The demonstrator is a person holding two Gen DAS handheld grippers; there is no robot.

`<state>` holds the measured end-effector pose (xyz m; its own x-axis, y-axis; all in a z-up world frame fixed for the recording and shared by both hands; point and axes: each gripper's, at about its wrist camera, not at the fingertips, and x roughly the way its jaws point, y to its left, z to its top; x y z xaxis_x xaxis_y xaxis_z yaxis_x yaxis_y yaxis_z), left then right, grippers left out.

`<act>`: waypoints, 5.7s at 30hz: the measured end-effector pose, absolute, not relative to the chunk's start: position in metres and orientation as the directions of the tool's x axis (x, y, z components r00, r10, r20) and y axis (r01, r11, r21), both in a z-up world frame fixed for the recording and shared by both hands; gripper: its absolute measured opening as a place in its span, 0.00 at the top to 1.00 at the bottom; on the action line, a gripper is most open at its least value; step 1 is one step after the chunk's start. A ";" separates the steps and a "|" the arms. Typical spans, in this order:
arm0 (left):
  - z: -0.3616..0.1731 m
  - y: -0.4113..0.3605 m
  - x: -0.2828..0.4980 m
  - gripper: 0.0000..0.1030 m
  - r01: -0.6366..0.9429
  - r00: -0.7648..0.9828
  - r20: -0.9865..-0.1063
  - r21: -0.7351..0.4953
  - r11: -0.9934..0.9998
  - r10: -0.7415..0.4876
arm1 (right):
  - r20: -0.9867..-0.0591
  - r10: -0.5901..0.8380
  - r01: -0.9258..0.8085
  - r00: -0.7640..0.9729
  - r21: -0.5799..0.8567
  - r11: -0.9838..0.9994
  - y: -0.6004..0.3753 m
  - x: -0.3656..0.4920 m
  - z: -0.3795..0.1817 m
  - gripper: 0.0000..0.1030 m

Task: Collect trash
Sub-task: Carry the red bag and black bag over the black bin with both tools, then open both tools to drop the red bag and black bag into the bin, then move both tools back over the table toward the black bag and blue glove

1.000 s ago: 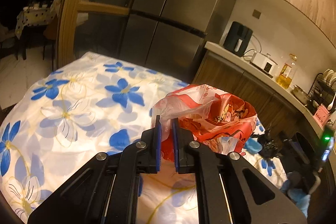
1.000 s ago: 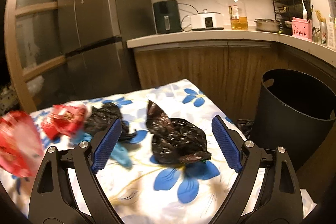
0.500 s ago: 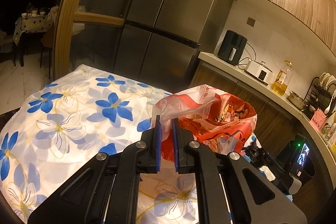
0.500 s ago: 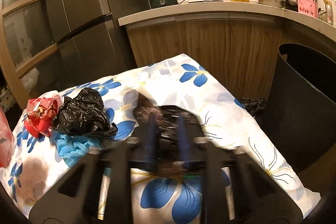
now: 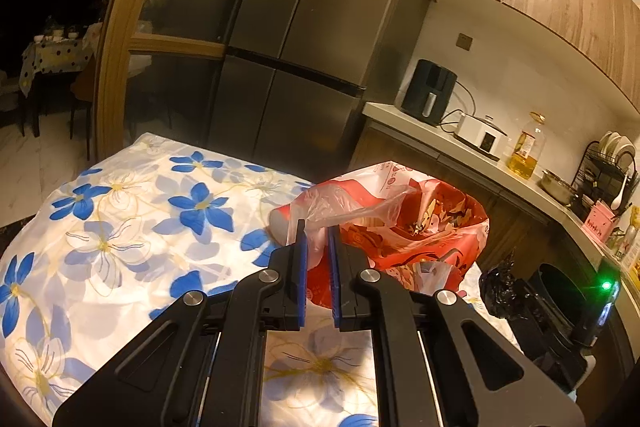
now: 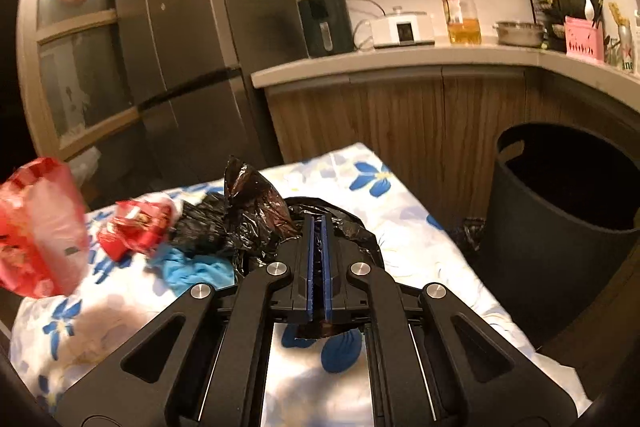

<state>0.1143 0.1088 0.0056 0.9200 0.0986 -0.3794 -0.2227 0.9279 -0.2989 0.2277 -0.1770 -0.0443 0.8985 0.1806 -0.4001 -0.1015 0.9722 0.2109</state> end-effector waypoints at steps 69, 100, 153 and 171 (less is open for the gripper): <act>0.039 -0.267 0.254 0.91 0.315 0.880 -0.328 -0.142 0.939 -0.344 | -0.224 -0.205 0.258 0.953 0.243 0.935 -0.433 0.190 0.022 0.97; 0.014 -0.286 0.274 0.77 0.381 0.828 -0.400 -0.116 0.918 -0.394 | -0.307 -0.180 0.266 0.935 0.268 0.926 -0.444 0.216 0.007 0.91; -0.019 0.002 0.165 0.06 -0.274 0.900 -0.383 -0.125 0.954 0.208 | -0.292 0.087 -0.023 0.952 0.216 0.976 -0.227 0.187 -0.017 0.16; -0.020 0.074 0.181 0.06 -0.365 0.879 -0.376 -0.137 0.921 0.292 | -0.388 0.261 -0.221 0.884 0.144 0.965 -0.098 0.264 -0.048 0.17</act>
<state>0.1805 0.0736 -0.0195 0.8793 0.2925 -0.3760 -0.3648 0.9210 -0.1367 0.2636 -0.0984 -0.0480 0.8840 0.2606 -0.3882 -0.2213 0.9646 0.1435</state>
